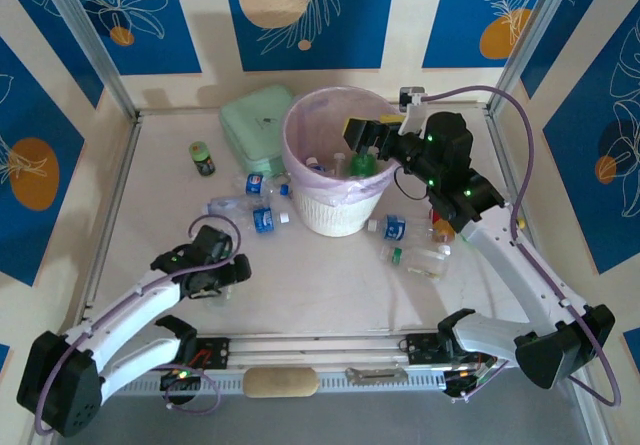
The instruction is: Put the plastic bottles in the bin
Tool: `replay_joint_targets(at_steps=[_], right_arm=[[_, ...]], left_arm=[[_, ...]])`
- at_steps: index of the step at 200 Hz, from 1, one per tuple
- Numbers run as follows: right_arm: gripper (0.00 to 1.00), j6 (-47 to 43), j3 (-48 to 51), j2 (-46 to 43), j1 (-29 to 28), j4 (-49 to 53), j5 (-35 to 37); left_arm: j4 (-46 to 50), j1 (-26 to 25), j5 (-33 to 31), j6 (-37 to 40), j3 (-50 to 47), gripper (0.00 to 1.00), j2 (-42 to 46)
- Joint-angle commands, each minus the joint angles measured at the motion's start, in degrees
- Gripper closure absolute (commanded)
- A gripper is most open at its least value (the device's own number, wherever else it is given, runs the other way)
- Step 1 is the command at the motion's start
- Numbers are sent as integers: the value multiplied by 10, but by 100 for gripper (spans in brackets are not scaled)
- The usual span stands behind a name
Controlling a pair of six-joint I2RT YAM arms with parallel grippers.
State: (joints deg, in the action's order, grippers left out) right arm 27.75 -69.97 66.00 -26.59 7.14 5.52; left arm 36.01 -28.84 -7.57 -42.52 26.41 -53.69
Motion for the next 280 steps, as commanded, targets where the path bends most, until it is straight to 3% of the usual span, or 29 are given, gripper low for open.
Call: replay_joint_targets(at_steps=[1,29,70,102,155,197,245,280], right_arm=[[1,9,11,-25,5,11,3],[1,16,25,-40,17,7,7],[1,27,31,-39,31,8,-12],[1,31,34,-42,37,12,-12],[1,47,54,-57,58,30,-10],[1,61,76,-85,72,56,-1],[1,84,117,-121,77,69,4],[1,91,147,-154,81,76,9]], left_arm=[[-8,-20,-46,8,-9,5,-15],[-20,-32,-63,17,-13,14,-39],[-29,-44,-73,23,-9,42,-50],[-17,-47,-77,26,1,53,-25],[-13,-47,-50,17,71,56,46],[-45,-47,-53,50,184,56,42],[-172,-46,-40,106,317,57,12],[-276,-46,5,133,390,58,-44]])
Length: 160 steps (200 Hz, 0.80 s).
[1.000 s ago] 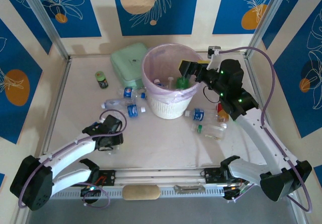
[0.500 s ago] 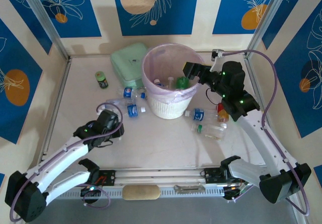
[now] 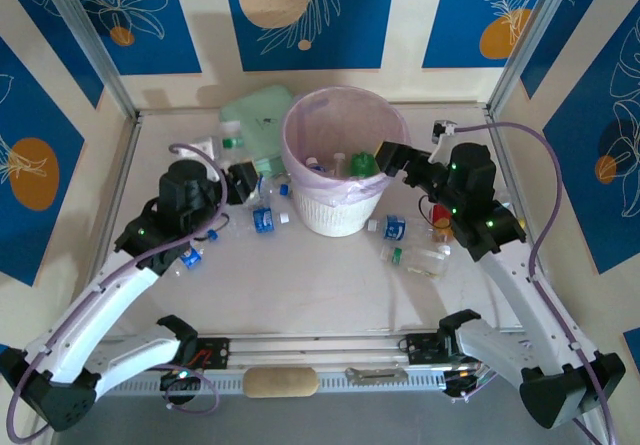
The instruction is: Put the plastic bottles in the bin
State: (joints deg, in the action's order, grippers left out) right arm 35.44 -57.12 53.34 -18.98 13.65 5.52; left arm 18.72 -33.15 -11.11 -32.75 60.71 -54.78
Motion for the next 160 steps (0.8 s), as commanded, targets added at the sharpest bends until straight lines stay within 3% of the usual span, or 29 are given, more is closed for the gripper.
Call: replay_joint_targets(at_steps=[1,43,86,113,160], right_arm=[[1,14,19,-29,6,11,9],[1,13,34,-68,18,30,15],[1,18,51,-90,33,34,16],[1,18,51,-96,43,38,10],[1,20,50,-103,55,48,6]], left_arm=[[-105,-3,43,35,49,58,-36],[-151,-3,154,53,181,58,-163],[-110,-5,254,56,342,57,-312],[-91,-13,279,51,385,57,-376],[-13,-38,261,98,431,57,-445]])
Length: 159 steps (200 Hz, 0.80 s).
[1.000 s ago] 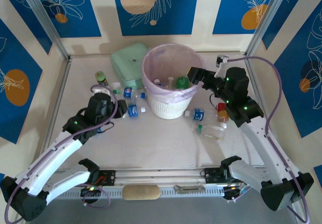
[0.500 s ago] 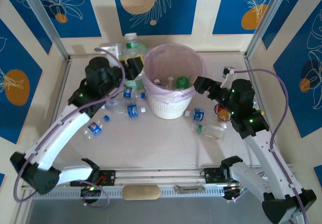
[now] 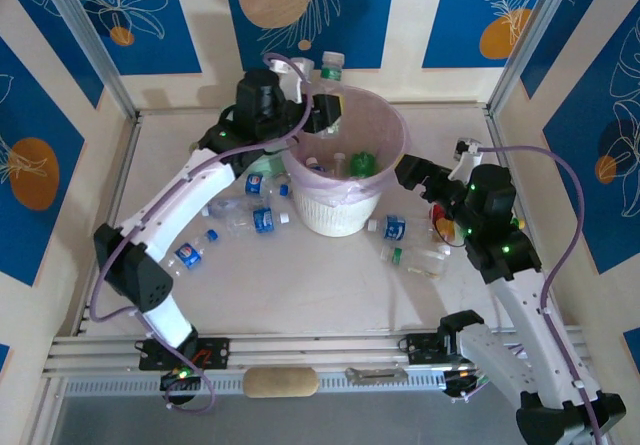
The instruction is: Put the plastic bottles in the bin
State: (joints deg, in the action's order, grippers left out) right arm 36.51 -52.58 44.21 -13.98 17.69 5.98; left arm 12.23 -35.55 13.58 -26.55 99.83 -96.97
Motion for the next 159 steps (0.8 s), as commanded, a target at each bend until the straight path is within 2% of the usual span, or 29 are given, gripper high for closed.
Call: replay_joint_targets(at_steps=[1,57,99,159], right_arm=[[1,9,5,-12,5,8,2],[1,16,6,-15,10,9,-2],[1,16,1,-10,12,4,-4],[1,14,-6,6,12,1,-11]], left_arm=[[54,-14,13,36,41,57,-24],[100,-27,-16,68,63,53,-56],[105,-29,-21,70,63,24,-47],[79,-29,-8,59,52,6,11]])
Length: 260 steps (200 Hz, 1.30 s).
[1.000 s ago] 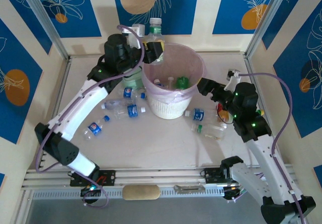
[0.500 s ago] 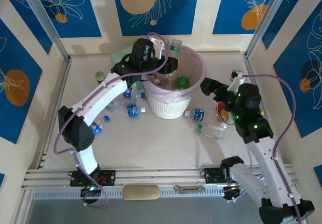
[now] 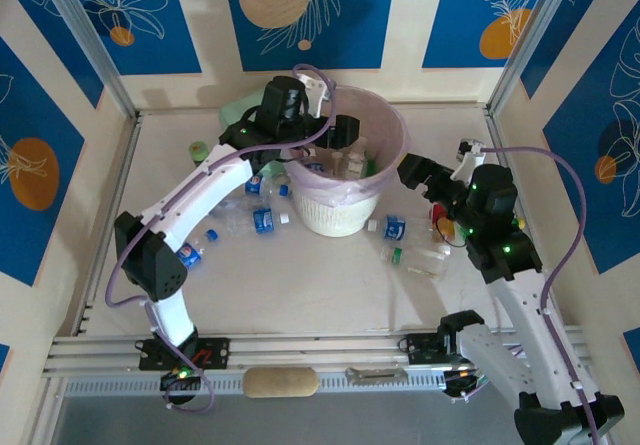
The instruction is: Put the plastic bottles in the bin
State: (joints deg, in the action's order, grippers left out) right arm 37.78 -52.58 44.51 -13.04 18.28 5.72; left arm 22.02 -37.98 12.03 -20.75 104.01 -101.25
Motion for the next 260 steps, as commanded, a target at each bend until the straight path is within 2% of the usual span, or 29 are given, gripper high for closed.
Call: replay_joint_targets(at_steps=[1,11,47,81,99,121,146,187,204,226,260], right_arm=[[1,1,-6,4,3,-4,-9],[1,-2,-8,5,4,0,-8],[1,-26,-23,1,21,48,10],[1,-44,-27,-6,48,87,4],[1,-44,-17,-13,57,88,-1],[1,-38,-4,-18,67,84,-6],[1,-30,2,-18,72,78,-16],[1,-21,4,-20,74,79,-19],[1,-23,4,-24,74,90,-3],[1,-18,2,-21,85,140,70],[1,-31,18,-6,149,184,94]], left_arm=[[-19,-5,7,1,10,6,56],[-26,-4,0,4,2,0,72],[-60,6,-33,12,-59,0,145],[-99,43,-87,-2,-171,0,239],[-117,69,-113,-39,-245,0,286],[-173,110,-68,-109,-352,0,325],[-310,132,6,-188,-455,0,333],[-498,133,94,-304,-507,0,260],[-530,129,102,-320,-508,0,238],[-548,119,97,-322,-506,0,224],[-571,109,95,-332,-506,0,200]])
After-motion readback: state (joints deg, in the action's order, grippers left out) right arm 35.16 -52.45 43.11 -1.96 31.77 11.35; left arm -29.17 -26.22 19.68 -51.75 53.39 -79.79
